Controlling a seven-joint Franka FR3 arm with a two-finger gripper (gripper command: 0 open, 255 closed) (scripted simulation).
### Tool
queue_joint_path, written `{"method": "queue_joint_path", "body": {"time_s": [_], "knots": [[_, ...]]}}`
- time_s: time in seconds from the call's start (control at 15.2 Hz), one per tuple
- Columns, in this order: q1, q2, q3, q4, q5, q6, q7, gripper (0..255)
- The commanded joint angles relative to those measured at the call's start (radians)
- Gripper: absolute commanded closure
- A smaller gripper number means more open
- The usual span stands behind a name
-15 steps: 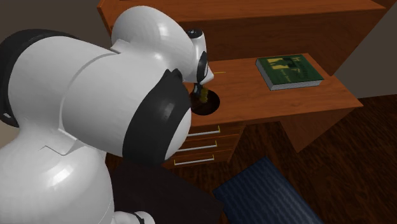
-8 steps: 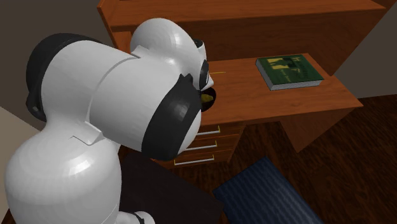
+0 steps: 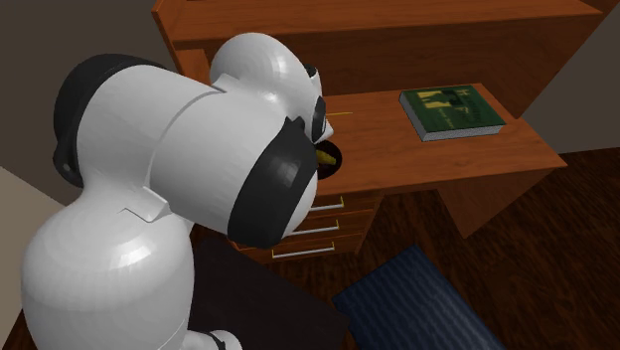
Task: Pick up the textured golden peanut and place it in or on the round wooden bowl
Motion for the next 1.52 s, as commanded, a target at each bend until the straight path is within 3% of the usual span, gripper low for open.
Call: {"method": "queue_joint_path", "body": {"time_s": [0.0, 0.07, 0.2, 0.26, 0.73, 1.25, 1.32, 1.45], "knots": [[0.0, 0.0, 0.0, 0.0, 0.0, 0.0, 0.0, 255], [0.0, 0.0, 0.0, 0.0, 0.0, 0.0, 0.0, 0], [0.129, -0.04, -0.147, -0.019, -0.221, 0.032, 0.178, 0], [0.14, -0.043, -0.16, -0.02, -0.241, 0.033, 0.194, 0], [0.169, 0.056, -0.209, 0.03, -0.311, 0.077, 0.241, 0], [0.169, 0.056, -0.209, 0.03, -0.31, 0.077, 0.24, 0], [0.169, 0.056, -0.209, 0.03, -0.31, 0.077, 0.24, 255], [0.169, 0.056, -0.209, 0.03, -0.31, 0.077, 0.24, 255]]}}
